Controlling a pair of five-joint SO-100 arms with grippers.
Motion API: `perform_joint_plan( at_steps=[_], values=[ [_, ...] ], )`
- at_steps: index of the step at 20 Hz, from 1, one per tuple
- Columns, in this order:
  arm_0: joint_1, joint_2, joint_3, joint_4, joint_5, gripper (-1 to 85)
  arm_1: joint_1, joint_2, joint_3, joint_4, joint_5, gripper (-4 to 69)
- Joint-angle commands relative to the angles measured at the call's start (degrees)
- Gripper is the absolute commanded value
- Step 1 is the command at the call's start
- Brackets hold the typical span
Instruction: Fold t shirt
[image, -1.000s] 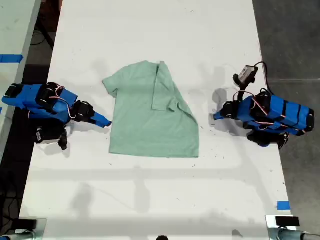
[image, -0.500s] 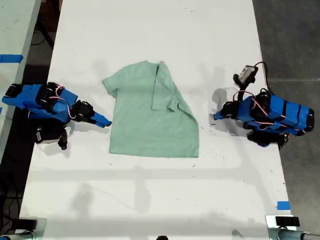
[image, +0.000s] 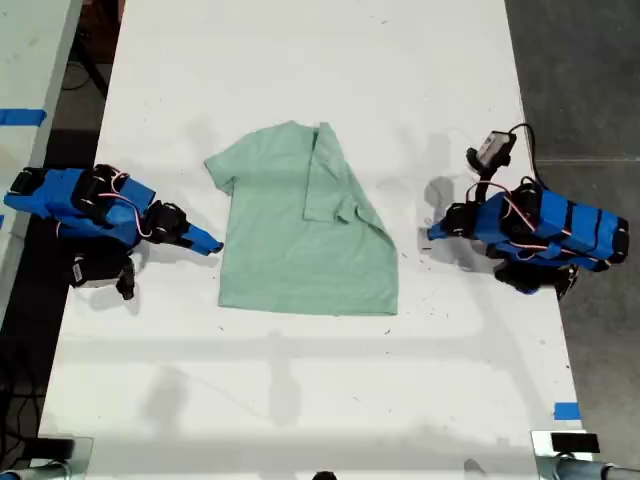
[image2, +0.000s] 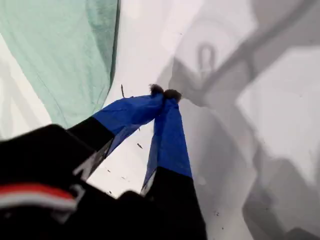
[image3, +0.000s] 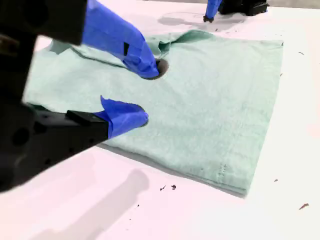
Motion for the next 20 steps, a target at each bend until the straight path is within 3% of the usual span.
perform_joint_plan(
  at_steps=[1, 20],
  values=[
    [0.4, 0.4, 0.4, 0.2, 0.3, 11.5, -0.4, 0.6, 1.5, 0.6, 1.0, -0.6],
    [0.4, 0.4, 0.4, 0.2, 0.3, 11.5, -0.6, 0.6, 1.6, 0.8, 0.9, -0.6]
  ],
)
